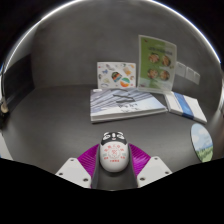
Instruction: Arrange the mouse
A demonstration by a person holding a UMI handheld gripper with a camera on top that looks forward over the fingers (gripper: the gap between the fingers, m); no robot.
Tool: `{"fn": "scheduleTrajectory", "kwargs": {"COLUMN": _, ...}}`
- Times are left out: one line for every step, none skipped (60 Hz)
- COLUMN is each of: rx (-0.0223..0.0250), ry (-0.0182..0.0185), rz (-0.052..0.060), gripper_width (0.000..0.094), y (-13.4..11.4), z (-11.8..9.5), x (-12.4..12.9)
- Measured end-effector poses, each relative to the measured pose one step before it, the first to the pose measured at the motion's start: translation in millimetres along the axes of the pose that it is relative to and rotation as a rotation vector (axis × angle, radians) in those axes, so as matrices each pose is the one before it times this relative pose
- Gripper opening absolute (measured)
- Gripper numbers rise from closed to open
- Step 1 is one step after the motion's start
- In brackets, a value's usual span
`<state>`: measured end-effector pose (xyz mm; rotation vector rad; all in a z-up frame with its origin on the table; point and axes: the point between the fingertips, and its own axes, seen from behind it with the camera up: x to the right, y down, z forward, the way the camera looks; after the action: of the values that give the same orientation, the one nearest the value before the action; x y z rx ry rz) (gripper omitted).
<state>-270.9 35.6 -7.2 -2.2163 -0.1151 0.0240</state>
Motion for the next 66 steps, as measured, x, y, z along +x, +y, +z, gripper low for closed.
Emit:
{"fn": "scheduleTrajectory", "kwargs": {"rx": 0.00620, "ry": -0.00659, "rz": -0.0114, "gripper_width": 0.0457, "y": -1.60, "z": -2.35, "x": -2.89}}
{"fn": "scheduleTrajectory", "kwargs": {"rx": 0.01120, "ry": -0.00551, "rz": -0.0080, "gripper_width": 0.0459, "y": -4.22, "z": -3.29, "x": -1.73}}
{"fn": "scheduleTrajectory", "kwargs": {"rx": 0.01587, "ry": -0.00518, "rz": -0.0028, "gripper_width": 0.0459, "y": -5.22, "z": -4.79, "x": -1.03}}
{"fn": "scheduleTrajectory", "kwargs": {"rx": 0.01972, "ry": -0.00211, "rz": 0.0012, "gripper_width": 0.0457, "y": -7.69, "z": -4.70, "x": -0.28}}
{"fn": "scheduleTrajectory", "kwargs": {"rx": 0.01993, "ry": -0.00051, "rz": 0.0034, "gripper_width": 0.0458, "y": -7.85, "z": -5.21, "x": 0.94}}
{"fn": "scheduleTrajectory", "kwargs": {"rx": 0.01762, "ry": -0.00083, "rz": 0.0018, "gripper_width": 0.0457, "y": -7.98, "z": -5.55, "x": 1.73}}
{"fn": "scheduleTrajectory", "kwargs": {"rx": 0.01692, "ry": -0.00172, "rz": 0.0013, "gripper_width": 0.0457, "y": -8.56, "z": -6.01, "x": 2.61}}
{"fn": "scheduleTrajectory", "kwargs": {"rx": 0.01720, "ry": -0.00162, "rz": 0.0012, "gripper_width": 0.0457, "y": -8.91, "z": -6.60, "x": 3.91}}
{"fn": "scheduleTrajectory", "kwargs": {"rx": 0.01876, "ry": 0.00018, "rz": 0.0002, "gripper_width": 0.0457, "y": -11.34, "z": -6.27, "x": 5.48}}
{"fn": "scheduleTrajectory", "kwargs": {"rx": 0.02410, "ry": -0.00056, "rz": 0.0000, "gripper_width": 0.0454, "y": -8.72, "z": -8.09, "x": 5.61}}
{"fn": "scheduleTrajectory", "kwargs": {"rx": 0.02374, "ry": 0.00177, "rz": -0.0020, "gripper_width": 0.0455, "y": -9.84, "z": -7.69, "x": 7.72}}
{"fn": "scheduleTrajectory", "kwargs": {"rx": 0.02513, "ry": 0.00584, "rz": -0.0027, "gripper_width": 0.0455, "y": -10.60, "z": -7.54, "x": 9.74}}
{"fn": "scheduleTrajectory", "kwargs": {"rx": 0.02451, "ry": 0.01016, "rz": -0.0038, "gripper_width": 0.0454, "y": -9.98, "z": -7.36, "x": 11.29}}
{"fn": "scheduleTrajectory", "kwargs": {"rx": 0.02243, "ry": 0.01365, "rz": -0.0064, "gripper_width": 0.0455, "y": -9.19, "z": -6.65, "x": 13.33}}
{"fn": "scheduleTrajectory", "kwargs": {"rx": 0.02078, "ry": 0.01535, "rz": -0.0095, "gripper_width": 0.0456, "y": -8.67, "z": -6.32, "x": 14.39}}
{"fn": "scheduleTrajectory", "kwargs": {"rx": 0.02013, "ry": 0.01833, "rz": -0.0092, "gripper_width": 0.0455, "y": -7.96, "z": -6.02, "x": 16.15}}
{"fn": "scheduleTrajectory", "kwargs": {"rx": 0.01762, "ry": 0.02138, "rz": -0.0079, "gripper_width": 0.0454, "y": -7.17, "z": -5.05, "x": 17.94}}
{"fn": "scheduleTrajectory", "kwargs": {"rx": 0.00400, "ry": 0.02631, "rz": -0.0087, "gripper_width": 0.0453, "y": -9.44, "z": -3.25, "x": 18.46}}
{"fn": "scheduleTrajectory", "kwargs": {"rx": 0.01171, "ry": 0.02023, "rz": -0.0049, "gripper_width": 0.0452, "y": -3.50, "z": -6.43, "x": 19.14}}
{"fn": "scheduleTrajectory", "kwargs": {"rx": 0.00353, "ry": 0.01803, "rz": -0.0069, "gripper_width": 0.0451, "y": -0.89, "z": -3.44, "x": 19.01}}
{"fn": "scheduleTrajectory", "kwargs": {"rx": 0.00191, "ry": 0.01880, "rz": -0.0049, "gripper_width": 0.0452, "y": 0.50, "z": -2.96, "x": 18.11}}
{"fn": "scheduleTrajectory", "kwargs": {"rx": 0.00108, "ry": 0.02018, "rz": -0.0038, "gripper_width": 0.0452, "y": 1.84, "z": -3.01, "x": 18.78}}
{"fn": "scheduleTrajectory", "kwargs": {"rx": -0.00017, "ry": 0.02044, "rz": -0.0030, "gripper_width": 0.0452, "y": 3.26, "z": -1.38, "x": 18.73}}
{"fn": "scheduleTrajectory", "kwargs": {"rx": -0.00239, "ry": 0.01917, "rz": -0.0017, "gripper_width": 0.0452, "y": 5.03, "z": -0.68, "x": 17.91}}
{"fn": "scheduleTrajectory", "kwargs": {"rx": -0.00890, "ry": 0.01661, "rz": -0.0006, "gripper_width": 0.0451, "y": 7.12, "z": 3.08, "x": 16.68}}
{"fn": "scheduleTrajectory", "kwargs": {"rx": -0.00687, "ry": 0.00901, "rz": -0.0004, "gripper_width": 0.0450, "y": 6.45, "z": 0.70, "x": 15.81}}
{"fn": "scheduleTrajectory", "kwargs": {"rx": -0.01403, "ry": 0.00810, "rz": 0.0030, "gripper_width": 0.0450, "y": 9.93, "z": 2.30, "x": 13.28}}
{"fn": "scheduleTrajectory", "kwargs": {"rx": -0.01984, "ry": 0.00535, "rz": 0.0055, "gripper_width": 0.0451, "y": 12.73, "z": 3.10, "x": 12.31}}
{"fn": "scheduleTrajectory", "kwargs": {"rx": -0.02304, "ry": 0.00227, "rz": 0.0067, "gripper_width": 0.0452, "y": 13.65, "z": 3.88, "x": 10.56}}
{"fn": "scheduleTrajectory", "kwargs": {"rx": -0.02152, "ry": 0.00100, "rz": 0.0077, "gripper_width": 0.0452, "y": 12.91, "z": 4.34, "x": 9.90}}
{"fn": "scheduleTrajectory", "kwargs": {"rx": -0.01865, "ry": 0.00137, "rz": 0.0095, "gripper_width": 0.0451, "y": 11.66, "z": 5.31, "x": 9.47}}
{"fn": "scheduleTrajectory", "kwargs": {"rx": -0.01880, "ry": 0.00174, "rz": 0.0089, "gripper_width": 0.0452, "y": 11.33, "z": 6.28, "x": 9.05}}
{"fn": "scheduleTrajectory", "kwargs": {"rx": -0.01964, "ry": 0.00154, "rz": 0.0071, "gripper_width": 0.0452, "y": 10.97, "z": 6.20, "x": 8.41}}
{"fn": "scheduleTrajectory", "kwargs": {"rx": -0.01741, "ry": 0.00051, "rz": 0.0057, "gripper_width": 0.0452, "y": 10.20, "z": 8.04, "x": 7.14}}
{"fn": "scheduleTrajectory", "kwargs": {"rx": -0.01625, "ry": -0.00010, "rz": 0.0068, "gripper_width": 0.0451, "y": 8.38, "z": 6.19, "x": 6.88}}
{"fn": "scheduleTrajectory", "kwargs": {"rx": -0.01342, "ry": -0.00177, "rz": 0.0070, "gripper_width": 0.0453, "y": 7.65, "z": 6.38, "x": 5.91}}
{"fn": "scheduleTrajectory", "kwargs": {"rx": -0.01240, "ry": -0.00333, "rz": 0.0073, "gripper_width": 0.0452, "y": 6.94, "z": 6.12, "x": 4.60}}
{"fn": "scheduleTrajectory", "kwargs": {"rx": -0.01204, "ry": -0.00640, "rz": 0.0068, "gripper_width": 0.0453, "y": 6.18, "z": 6.01, "x": 3.44}}
{"fn": "scheduleTrajectory", "kwargs": {"rx": -0.01049, "ry": -0.00798, "rz": 0.0065, "gripper_width": 0.0453, "y": 5.60, "z": 6.07, "x": 2.46}}
{"fn": "scheduleTrajectory", "kwargs": {"rx": -0.01045, "ry": -0.00932, "rz": 0.0073, "gripper_width": 0.0453, "y": 5.24, "z": 5.90, "x": 1.67}}
{"fn": "scheduleTrajectory", "kwargs": {"rx": -0.01231, "ry": -0.01002, "rz": 0.0073, "gripper_width": 0.0454, "y": 5.07, "z": 5.53, "x": 1.17}}
{"fn": "scheduleTrajectory", "kwargs": {"rx": -0.01450, "ry": -0.00435, "rz": 0.0059, "gripper_width": 0.0453, "y": 5.37, "z": 3.29, "x": -1.19}}
{"fn": "scheduleTrajectory", "kwargs": {"rx": -0.00979, "ry": -0.01107, "rz": 0.0052, "gripper_width": 0.0453, "y": 3.46, "z": 5.04, "x": 0.18}}
{"fn": "scheduleTrajectory", "kwargs": {"rx": -0.00456, "ry": -0.01420, "rz": 0.0024, "gripper_width": 0.0455, "y": 4.17, "z": 7.38, "x": -0.38}}
{"fn": "scheduleTrajectory", "kwargs": {"rx": -0.00783, "ry": -0.01207, "rz": -0.0015, "gripper_width": 0.0454, "y": 3.16, "z": 4.32, "x": -0.07}}
{"fn": "scheduleTrajectory", "kwargs": {"rx": -0.00829, "ry": -0.00920, "rz": -0.0034, "gripper_width": 0.0455, "y": 3.01, "z": 3.69, "x": 0.23}}
{"fn": "scheduleTrajectory", "kwargs": {"rx": -0.00877, "ry": -0.00570, "rz": -0.0036, "gripper_width": 0.0456, "y": 3.38, "z": 3.29, "x": 0.85}}
{"fn": "scheduleTrajectory", "kwargs": {"rx": -0.01001, "ry": -0.00281, "rz": -0.0033, "gripper_width": 0.0455, "y": 3.68, "z": 2.74, "x": 0.95}}
{"fn": "scheduleTrajectory", "kwargs": {"rx": -0.01233, "ry": -0.00343, "rz": -0.0047, "gripper_width": 0.0455, "y": 4.39, "z": 2.62, "x": 0.76}}
{"fn": "scheduleTrajectory", "kwargs": {"rx": -0.01363, "ry": -0.00812, "rz": -0.0065, "gripper_width": 0.0464, "y": 4.66, "z": 1.75, "x": -0.14}}
{"fn": "scheduleTrajectory", "kwargs": {"rx": 0.02558, "ry": -0.00915, "rz": 0.0058, "gripper_width": 0.0461, "y": -3.64, "z": 1.84, "x": -0.46}}
{"fn": "scheduleTrajectory", "kwargs": {"rx": -0.00135, "ry": -0.00531, "rz": 0.0029, "gripper_width": 0.0455, "y": 0.03, "z": 0.13, "x": 0.24}}
{"fn": "scheduleTrajectory", "kwargs": {"rx": -0.01110, "ry": -0.00450, "rz": 0.0038, "gripper_width": 0.0456, "y": 0.77, "z": -3.57, "x": -0.38}}
{"fn": "scheduleTrajectory", "kwargs": {"rx": -0.00063, "ry": -0.01000, "rz": 0.0101, "gripper_width": 0.0455, "y": 1.10, "z": 2.14, "x": -0.21}}
{"fn": "scheduleTrajectory", "kwargs": {"rx": -0.00031, "ry": -0.00879, "rz": 0.0110, "gripper_width": 0.0457, "y": -0.23, "z": 0.06, "x": -0.60}}
{"fn": "scheduleTrajectory", "kwargs": {"rx": -0.00515, "ry": -0.00885, "rz": 0.0093, "gripper_width": 0.0476, "y": 0.43, "z": 0.04, "x": -0.37}}
{"fn": "scheduleTrajectory", "kwargs": {"rx": -0.00562, "ry": -0.00657, "rz": 0.0071, "gripper_width": 0.0487, "y": 0.36, "z": -0.18, "x": -0.02}}
{"fn": "scheduleTrajectory", "kwargs": {"rx": -0.00034, "ry": -0.00500, "rz": 0.0013, "gripper_width": 0.0495, "y": -0.95, "z": 0.05, "x": 0.43}}
{"fn": "scheduleTrajectory", "kwargs": {"rx": -0.00457, "ry": -0.00416, "rz": -0.0023, "gripper_width": 0.0528, "y": -0.22, "z": -0.08, "x": 0.42}}
{"fn": "scheduleTrajectory", "kwargs": {"rx": -0.00683, "ry": -0.00551, "rz": -0.0043, "gripper_width": 0.0535, "y": 0.76, "z": -0.14, "x": -0.05}}
{"fn": "scheduleTrajectory", "kwargs": {"rx": 0.00000, "ry": -0.00526, "rz": -0.0039, "gripper_width": 0.0551, "y": -0.50, "z": -0.15, "x": -0.27}}
{"fn": "scheduleTrajectory", "kwargs": {"rx": -0.00343, "ry": -0.00796, "rz": -0.0027, "gripper_width": 0.0570, "y": 0.53, "z": -0.86, "x": -0.78}}
{"fn": "scheduleTrajectory", "kwargs": {"rx": -0.00536, "ry": -0.00476, "rz": -0.0011, "gripper_width": 0.0591, "y": 0.76, "z": -2.97, "x": -2.60}}
{"fn": "scheduleTrajectory", "kwargs": {"rx": -0.00007, "ry": -0.01003, "rz": -0.0021, "gripper_width": 0.0652, "y": 1.04, "z": -1.34, "x": -0.37}}
{"fn": "scheduleTrajectory", "kwargs": {"rx": 0.00277, "ry": -0.01033, "rz": 0.0016, "gripper_width": 0.0713, "y": -0.10, "z": -1.09, "x": -1.49}}
{"fn": "scheduleTrajectory", "kwargs": {"rx": 0.00669, "ry": -0.01013, "rz": 0.0026, "gripper_width": 0.0774, "y": -0.28, "z": -2.89, "x": -1.45}}
